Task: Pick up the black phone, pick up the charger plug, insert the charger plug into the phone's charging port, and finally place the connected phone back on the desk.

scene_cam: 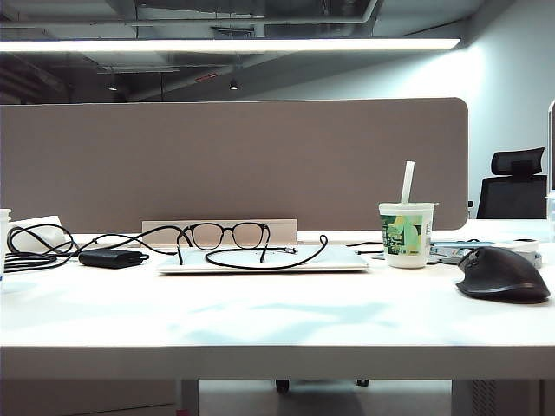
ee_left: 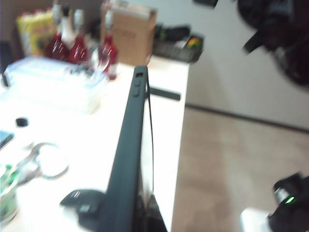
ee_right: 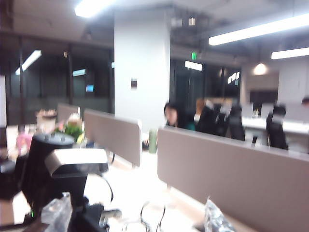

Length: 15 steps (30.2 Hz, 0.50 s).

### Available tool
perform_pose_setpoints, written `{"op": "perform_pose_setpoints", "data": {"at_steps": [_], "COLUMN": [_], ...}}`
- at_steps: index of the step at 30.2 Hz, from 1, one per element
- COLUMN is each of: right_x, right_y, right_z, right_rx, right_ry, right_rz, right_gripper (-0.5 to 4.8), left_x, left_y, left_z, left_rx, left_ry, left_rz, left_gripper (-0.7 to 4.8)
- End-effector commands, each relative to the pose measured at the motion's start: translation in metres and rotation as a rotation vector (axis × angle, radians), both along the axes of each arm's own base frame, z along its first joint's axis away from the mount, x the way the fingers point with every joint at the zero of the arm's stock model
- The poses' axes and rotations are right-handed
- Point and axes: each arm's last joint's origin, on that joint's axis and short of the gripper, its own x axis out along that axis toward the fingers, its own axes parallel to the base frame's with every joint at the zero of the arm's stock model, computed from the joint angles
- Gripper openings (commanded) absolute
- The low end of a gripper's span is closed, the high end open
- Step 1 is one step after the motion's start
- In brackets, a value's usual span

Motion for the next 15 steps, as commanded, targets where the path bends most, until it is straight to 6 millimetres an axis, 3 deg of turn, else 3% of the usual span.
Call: {"op": "perform_pose_setpoints", "data": {"at_steps": [1,15], "right_x": [0.003,0.008], "right_y": [0.005,0.036], "right_z": [-0.009,-0.053], "right_rx": [-0.089,-0.385], "right_ry": [0.014,0.132], "right_rz": [-0.003,0.043], "right_gripper": [3.56,3.59], "left_x": [-0.003,-0.012], "left_y": [0.002,0.004], "left_z": [-0.003,-0.032], "left_rx": [0.060,0.365], "left_ry": [-0.090,-0.171], "left_rz": [0.000,0.029], "left_gripper": [-0.07,-0.07]}}
